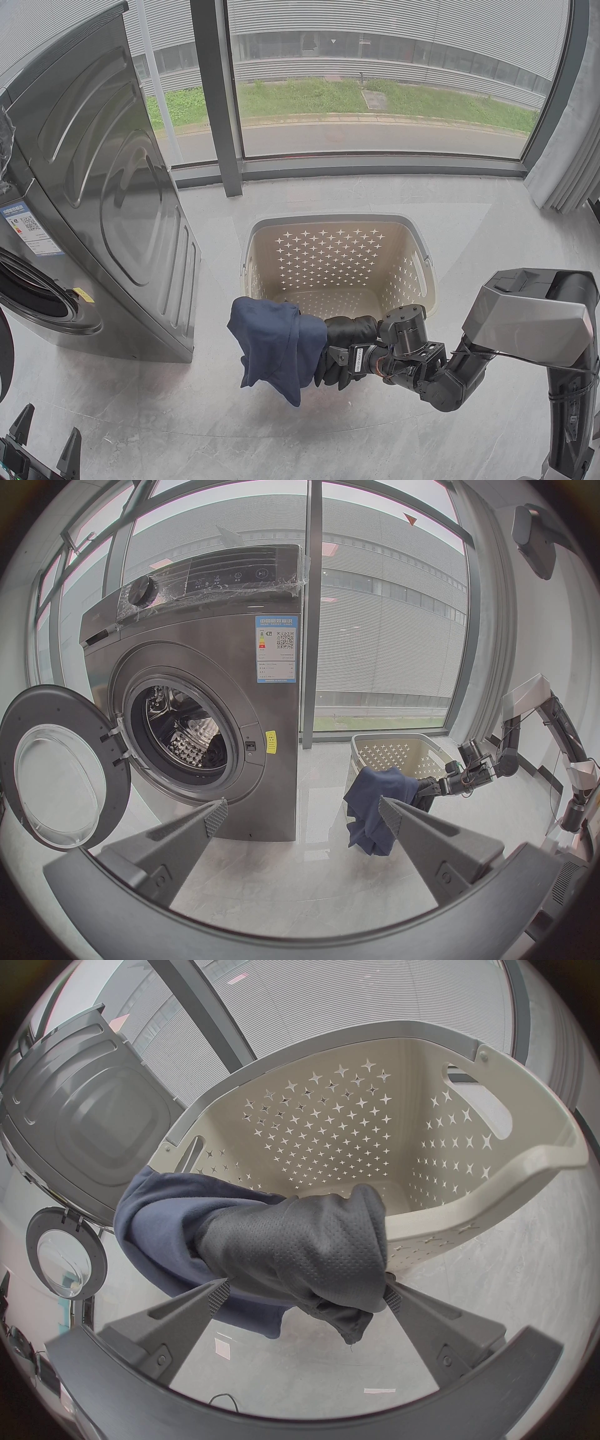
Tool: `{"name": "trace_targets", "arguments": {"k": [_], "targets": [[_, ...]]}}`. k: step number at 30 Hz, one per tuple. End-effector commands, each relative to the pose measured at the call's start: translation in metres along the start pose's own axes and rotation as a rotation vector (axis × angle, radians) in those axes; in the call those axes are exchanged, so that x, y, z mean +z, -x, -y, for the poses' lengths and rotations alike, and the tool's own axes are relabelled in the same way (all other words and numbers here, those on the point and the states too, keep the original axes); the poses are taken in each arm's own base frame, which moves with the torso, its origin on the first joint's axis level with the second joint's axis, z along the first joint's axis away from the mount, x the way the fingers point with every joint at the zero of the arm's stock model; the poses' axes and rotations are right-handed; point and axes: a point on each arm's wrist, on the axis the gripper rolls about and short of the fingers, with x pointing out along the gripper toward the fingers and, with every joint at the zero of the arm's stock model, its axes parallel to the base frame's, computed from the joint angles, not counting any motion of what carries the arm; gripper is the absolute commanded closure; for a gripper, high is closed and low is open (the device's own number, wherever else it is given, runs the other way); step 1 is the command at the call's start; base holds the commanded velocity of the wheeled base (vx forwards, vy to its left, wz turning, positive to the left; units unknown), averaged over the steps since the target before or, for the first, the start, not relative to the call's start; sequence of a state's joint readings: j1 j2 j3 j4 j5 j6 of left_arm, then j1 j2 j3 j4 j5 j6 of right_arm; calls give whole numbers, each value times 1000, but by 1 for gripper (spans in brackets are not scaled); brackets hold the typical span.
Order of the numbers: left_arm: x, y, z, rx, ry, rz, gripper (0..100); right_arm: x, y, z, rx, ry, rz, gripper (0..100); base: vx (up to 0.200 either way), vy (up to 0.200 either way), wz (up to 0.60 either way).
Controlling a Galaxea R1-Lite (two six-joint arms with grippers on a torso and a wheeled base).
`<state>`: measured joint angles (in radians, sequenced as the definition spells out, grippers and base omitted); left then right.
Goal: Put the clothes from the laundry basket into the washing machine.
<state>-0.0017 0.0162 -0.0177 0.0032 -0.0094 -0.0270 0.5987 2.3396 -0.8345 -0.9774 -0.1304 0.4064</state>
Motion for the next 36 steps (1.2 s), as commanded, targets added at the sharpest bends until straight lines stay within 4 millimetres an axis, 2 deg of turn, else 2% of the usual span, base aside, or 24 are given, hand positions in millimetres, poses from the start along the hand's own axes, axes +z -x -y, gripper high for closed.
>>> {"name": "trace_targets", "arguments": {"k": [1,9,10,20,26,30,31,32,33,36], "targets": [[-5,0,0,0,1,-3,0,-6,-9,1,-2,3,-7,0,0,0,0],[-5,0,0,2,2,-3,0,-3,-14,-5,22,5,31,0,0,0,0],[-5,0,0,2,2,-3,0,-1,-14,-5,28,5,42,100,0,0,0],[-5,0,0,3,4,-3,0,1,-11,-6,32,0,45,100,0,0,0],[-5,0,0,3,5,-3,0,15,15,-8,50,-5,82,100,0,0,0],[-5,0,0,3,4,-3,0,27,46,-8,59,-8,103,100,0,0,0],[-5,0,0,3,4,-3,0,27,46,-8,59,-8,103,100,0,0,0],[-5,0,0,3,2,-3,0,29,58,-8,62,-8,103,100,0,0,0],[-5,0,0,3,2,-3,0,28,62,-7,59,-7,96,100,0,0,0],[-5,0,0,3,2,-3,0,20,63,-3,45,-5,72,100,0,0,0]]}}
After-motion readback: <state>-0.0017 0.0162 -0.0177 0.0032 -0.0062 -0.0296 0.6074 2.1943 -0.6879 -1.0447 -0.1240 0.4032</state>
